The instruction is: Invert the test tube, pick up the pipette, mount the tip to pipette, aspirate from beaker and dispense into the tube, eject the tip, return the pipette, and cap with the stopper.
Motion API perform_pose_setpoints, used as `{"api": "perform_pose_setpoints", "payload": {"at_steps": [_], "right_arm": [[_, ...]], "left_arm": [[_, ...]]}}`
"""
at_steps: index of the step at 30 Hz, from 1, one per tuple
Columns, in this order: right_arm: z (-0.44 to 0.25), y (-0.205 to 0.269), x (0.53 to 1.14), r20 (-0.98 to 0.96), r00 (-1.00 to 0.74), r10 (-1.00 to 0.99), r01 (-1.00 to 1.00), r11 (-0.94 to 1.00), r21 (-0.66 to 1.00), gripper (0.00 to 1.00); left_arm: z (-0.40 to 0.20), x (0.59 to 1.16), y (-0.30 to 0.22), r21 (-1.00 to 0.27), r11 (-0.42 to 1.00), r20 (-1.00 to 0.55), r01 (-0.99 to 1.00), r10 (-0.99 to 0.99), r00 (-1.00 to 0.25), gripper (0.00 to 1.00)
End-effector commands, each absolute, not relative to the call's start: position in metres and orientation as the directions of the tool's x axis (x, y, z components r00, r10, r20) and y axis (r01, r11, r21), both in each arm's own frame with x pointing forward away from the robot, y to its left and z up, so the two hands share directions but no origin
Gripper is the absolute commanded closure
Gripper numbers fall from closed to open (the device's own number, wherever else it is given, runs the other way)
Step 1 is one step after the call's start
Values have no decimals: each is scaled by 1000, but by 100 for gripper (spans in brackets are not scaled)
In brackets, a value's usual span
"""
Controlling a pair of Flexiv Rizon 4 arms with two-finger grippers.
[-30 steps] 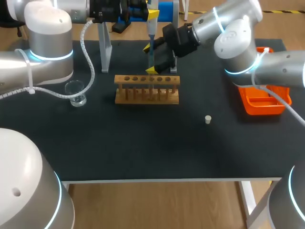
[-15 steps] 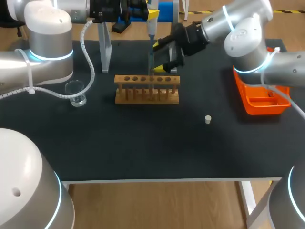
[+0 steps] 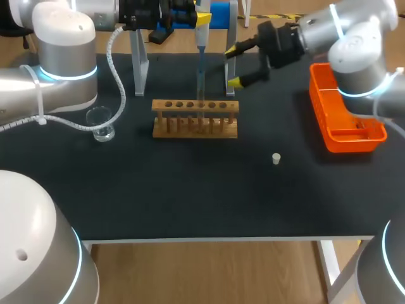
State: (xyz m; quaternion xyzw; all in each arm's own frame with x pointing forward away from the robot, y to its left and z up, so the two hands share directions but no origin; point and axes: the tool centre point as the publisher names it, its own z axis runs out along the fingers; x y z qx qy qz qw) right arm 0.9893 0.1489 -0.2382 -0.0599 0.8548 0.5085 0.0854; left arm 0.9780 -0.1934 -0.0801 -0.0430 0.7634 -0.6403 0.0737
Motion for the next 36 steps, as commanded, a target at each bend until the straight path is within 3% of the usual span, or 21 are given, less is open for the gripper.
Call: {"api": "perform_pose_setpoints", "payload": {"at_steps": [1,20,32,33,34,36], "right_arm": [[-207,119,968,-254,-966,46,-204,470,859,0],[-61,110,970,-429,-894,132,-312,504,805,0],[-45,116,971,-444,-885,141,-333,476,814,0],[-45,116,971,-444,-885,141,-333,476,814,56],[-45,116,971,-444,-885,141,-333,476,814,100],[-45,116,971,-444,-885,141,-333,476,814,100]], "left_arm": [[-81,978,-194,-984,173,-59,31,-163,-985,100],[-81,978,-194,-984,173,-59,31,-163,-985,100],[-81,978,-194,-984,173,-59,31,-163,-985,100],[-81,978,-194,-984,173,-59,31,-163,-985,100],[-81,978,-194,-984,173,-59,31,-163,-985,100],[-81,978,-194,-984,173,-59,31,-163,-985,100]]}}
